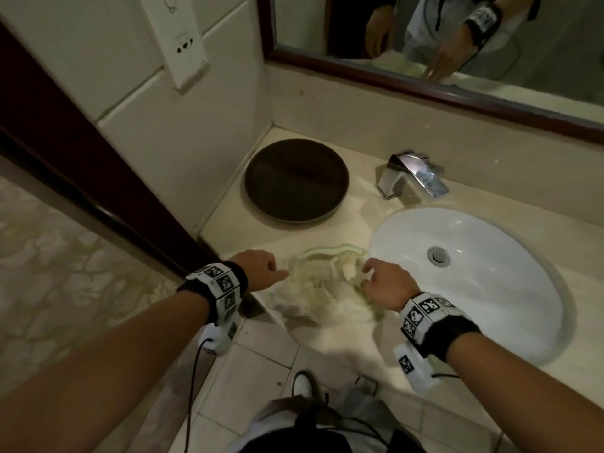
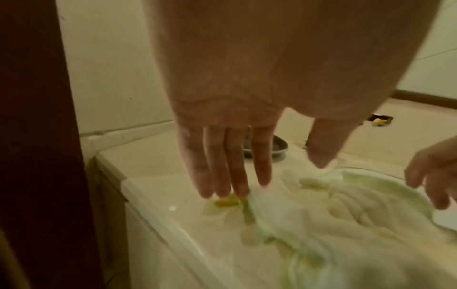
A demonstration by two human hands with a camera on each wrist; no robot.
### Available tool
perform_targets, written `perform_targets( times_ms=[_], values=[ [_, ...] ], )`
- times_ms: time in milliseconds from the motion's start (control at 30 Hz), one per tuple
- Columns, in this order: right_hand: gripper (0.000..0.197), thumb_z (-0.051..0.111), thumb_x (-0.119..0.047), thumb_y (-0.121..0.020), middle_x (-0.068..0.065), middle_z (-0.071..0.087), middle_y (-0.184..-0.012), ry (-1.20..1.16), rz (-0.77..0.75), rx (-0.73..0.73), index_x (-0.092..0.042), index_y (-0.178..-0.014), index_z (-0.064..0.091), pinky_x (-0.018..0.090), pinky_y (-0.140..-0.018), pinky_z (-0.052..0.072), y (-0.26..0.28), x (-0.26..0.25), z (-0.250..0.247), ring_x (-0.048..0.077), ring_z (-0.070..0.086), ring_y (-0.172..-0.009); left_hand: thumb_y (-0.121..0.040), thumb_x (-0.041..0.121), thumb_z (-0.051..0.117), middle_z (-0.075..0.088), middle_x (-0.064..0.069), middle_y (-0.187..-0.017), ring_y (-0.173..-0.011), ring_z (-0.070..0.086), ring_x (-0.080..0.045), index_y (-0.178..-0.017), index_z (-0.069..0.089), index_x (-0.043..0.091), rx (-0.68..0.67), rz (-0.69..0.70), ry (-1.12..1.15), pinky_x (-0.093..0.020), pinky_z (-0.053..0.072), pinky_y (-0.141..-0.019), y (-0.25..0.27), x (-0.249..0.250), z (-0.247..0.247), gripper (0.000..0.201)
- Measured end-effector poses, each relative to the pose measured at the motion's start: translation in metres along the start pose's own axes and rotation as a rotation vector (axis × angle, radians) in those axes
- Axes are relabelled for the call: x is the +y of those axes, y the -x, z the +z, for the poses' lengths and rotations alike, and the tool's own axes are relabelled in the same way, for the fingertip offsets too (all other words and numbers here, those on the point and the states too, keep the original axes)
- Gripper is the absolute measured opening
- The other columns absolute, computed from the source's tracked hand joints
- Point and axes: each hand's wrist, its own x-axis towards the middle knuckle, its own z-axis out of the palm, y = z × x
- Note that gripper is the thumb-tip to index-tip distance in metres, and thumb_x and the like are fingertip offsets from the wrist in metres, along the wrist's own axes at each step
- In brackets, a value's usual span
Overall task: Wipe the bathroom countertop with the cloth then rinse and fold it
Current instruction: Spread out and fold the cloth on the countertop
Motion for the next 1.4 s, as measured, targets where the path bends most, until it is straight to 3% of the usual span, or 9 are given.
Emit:
perform_targets(
  times_ms=[233,367,500,700,867,1000,1167,1267,1400],
  values=[
    [0.053,0.049,-0.035,-0.093,0.012,0.052,-0.134,-0.024,-0.087,0.090,-0.021,-0.141,0.036,0.041,-0.097,0.044,-0.038,-0.051,0.014,0.033,0.049,-0.121,-0.084,0.035,0.067,0.058,-0.004,-0.124,-0.107,0.058,-0.025,-0.137,0.039,0.025,-0.014,-0.137,0.271,-0.034,0.049,-0.089,-0.013,0.005,0.011,0.061],
    [0.052,0.047,-0.022,-0.091,0.007,0.048,-0.138,0.240,-0.100,0.140,-0.022,-0.142,0.035,0.042,-0.099,0.040,-0.057,-0.062,0.022,0.029,0.044,-0.125,-0.079,0.024,0.071,0.061,-0.002,-0.116,-0.099,0.056,-0.019,-0.124,0.057,0.022,-0.043,-0.102,0.350,-0.027,0.045,-0.080,-0.012,0.007,0.005,0.047],
    [0.049,0.050,-0.039,-0.091,0.009,0.049,-0.133,0.425,-0.116,0.080,-0.023,-0.137,0.044,0.042,-0.099,0.038,-0.067,-0.061,0.017,0.030,0.045,-0.122,-0.080,0.015,0.070,0.058,0.002,-0.093,-0.088,0.053,-0.016,-0.112,0.065,0.017,-0.108,0.018,0.391,-0.024,0.043,-0.074,-0.004,0.013,-0.009,0.033],
    [0.047,0.053,-0.055,-0.086,0.009,0.045,-0.125,0.517,-0.156,0.100,-0.026,-0.122,0.058,0.044,-0.097,0.035,-0.054,-0.059,-0.013,0.030,0.039,-0.119,-0.085,0.035,0.069,0.054,0.006,-0.079,-0.079,0.051,-0.015,-0.074,0.058,0.025,-0.074,0.132,0.454,-0.026,0.040,-0.067,0.006,0.023,-0.038,0.019],
    [0.046,0.059,-0.044,-0.077,0.007,0.048,-0.119,0.286,-0.206,0.204,-0.019,-0.115,0.064,0.041,-0.096,0.034,-0.032,-0.050,-0.063,0.029,0.042,-0.116,-0.082,0.032,0.073,0.052,0.006,-0.073,-0.068,0.048,-0.012,-0.073,0.053,0.025,0.087,0.214,0.385,-0.024,0.036,-0.058,0.017,0.030,-0.070,0.023],
    [0.057,0.042,-0.052,-0.054,0.008,0.058,-0.112,0.241,-0.276,0.320,-0.013,-0.085,0.071,0.041,-0.094,0.043,-0.021,-0.044,-0.101,0.030,0.051,-0.112,-0.080,0.020,0.073,0.051,0.006,-0.078,-0.072,0.048,-0.014,-0.089,0.053,0.018,0.175,0.295,0.374,-0.021,0.038,-0.058,0.031,0.045,-0.107,0.022],
    [0.019,0.062,-0.025,-0.069,0.008,0.064,-0.088,0.124,-0.250,0.480,-0.014,-0.083,0.068,0.034,-0.071,0.048,0.005,-0.047,-0.149,0.034,0.062,-0.086,-0.080,0.018,0.071,0.059,0.012,-0.085,-0.077,0.057,-0.009,-0.101,0.061,0.026,0.340,0.353,0.337,-0.025,0.049,-0.068,0.052,0.067,-0.150,0.025],
    [0.021,0.062,-0.019,-0.072,0.009,0.067,-0.084,0.088,-0.276,0.555,-0.017,-0.092,0.067,0.036,-0.070,0.051,0.019,-0.042,-0.160,0.034,0.063,-0.081,-0.078,0.019,0.073,0.060,0.014,-0.083,-0.079,0.057,-0.010,-0.090,0.064,0.029,0.448,0.354,0.271,-0.025,0.045,-0.069,0.063,0.074,-0.160,0.018],
    [0.016,0.067,-0.021,-0.075,0.001,0.055,-0.075,0.103,-0.346,0.473,-0.024,-0.076,0.051,0.029,-0.062,0.037,0.031,-0.026,-0.138,0.025,0.051,-0.072,-0.074,0.021,0.076,0.053,0.011,-0.077,-0.072,0.051,-0.013,-0.078,0.053,0.029,0.333,0.341,0.108,-0.026,0.038,-0.060,0.074,0.076,-0.138,0.024]
  ],
)
